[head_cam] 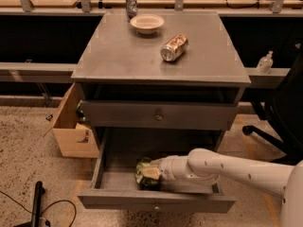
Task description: Place green jalapeno chip bag into middle drawer
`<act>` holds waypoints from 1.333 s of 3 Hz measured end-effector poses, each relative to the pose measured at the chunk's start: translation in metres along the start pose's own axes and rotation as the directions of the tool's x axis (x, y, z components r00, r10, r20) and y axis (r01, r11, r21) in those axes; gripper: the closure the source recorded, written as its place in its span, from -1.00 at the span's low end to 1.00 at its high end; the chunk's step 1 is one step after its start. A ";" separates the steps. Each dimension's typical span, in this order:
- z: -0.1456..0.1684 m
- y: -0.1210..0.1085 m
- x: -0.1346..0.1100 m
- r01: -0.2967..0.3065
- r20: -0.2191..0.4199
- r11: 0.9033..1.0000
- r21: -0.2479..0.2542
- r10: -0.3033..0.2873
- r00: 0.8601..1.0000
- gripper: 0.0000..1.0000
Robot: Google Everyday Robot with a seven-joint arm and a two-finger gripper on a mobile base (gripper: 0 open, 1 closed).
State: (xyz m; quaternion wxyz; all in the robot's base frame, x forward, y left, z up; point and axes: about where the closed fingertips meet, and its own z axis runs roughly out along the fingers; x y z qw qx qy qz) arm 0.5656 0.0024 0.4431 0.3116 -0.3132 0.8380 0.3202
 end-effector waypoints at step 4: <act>-0.121 0.059 -0.031 0.219 0.048 0.964 0.151 -0.228 0.972 -1.00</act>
Offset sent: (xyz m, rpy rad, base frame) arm -0.0023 -0.0304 0.0582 -0.2188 -0.2660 0.0241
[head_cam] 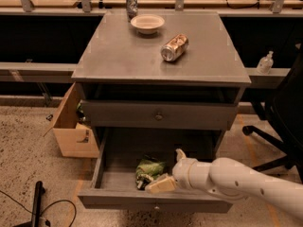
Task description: Place green jalapeno chip bag into middle drawer
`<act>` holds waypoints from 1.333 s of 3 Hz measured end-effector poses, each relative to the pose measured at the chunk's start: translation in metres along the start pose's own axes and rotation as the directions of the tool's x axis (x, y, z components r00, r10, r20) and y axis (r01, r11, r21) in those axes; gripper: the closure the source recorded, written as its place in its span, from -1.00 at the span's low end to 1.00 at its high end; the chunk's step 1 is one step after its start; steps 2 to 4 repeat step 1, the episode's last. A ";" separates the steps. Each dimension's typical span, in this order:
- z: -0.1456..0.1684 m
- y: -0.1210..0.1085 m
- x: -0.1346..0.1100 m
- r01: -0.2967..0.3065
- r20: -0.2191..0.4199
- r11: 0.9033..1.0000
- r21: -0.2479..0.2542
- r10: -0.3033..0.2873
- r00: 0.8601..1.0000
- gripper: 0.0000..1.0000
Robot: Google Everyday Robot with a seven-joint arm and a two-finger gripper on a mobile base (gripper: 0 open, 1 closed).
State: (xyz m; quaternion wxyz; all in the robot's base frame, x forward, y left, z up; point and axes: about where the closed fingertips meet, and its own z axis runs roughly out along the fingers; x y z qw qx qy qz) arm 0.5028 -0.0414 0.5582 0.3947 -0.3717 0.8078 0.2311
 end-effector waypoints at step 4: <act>-0.029 -0.011 0.009 -0.040 0.021 0.998 0.046 0.040 0.999 -1.00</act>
Offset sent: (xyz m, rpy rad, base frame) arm 0.0000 0.0000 0.0000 0.0000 0.0000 0.0000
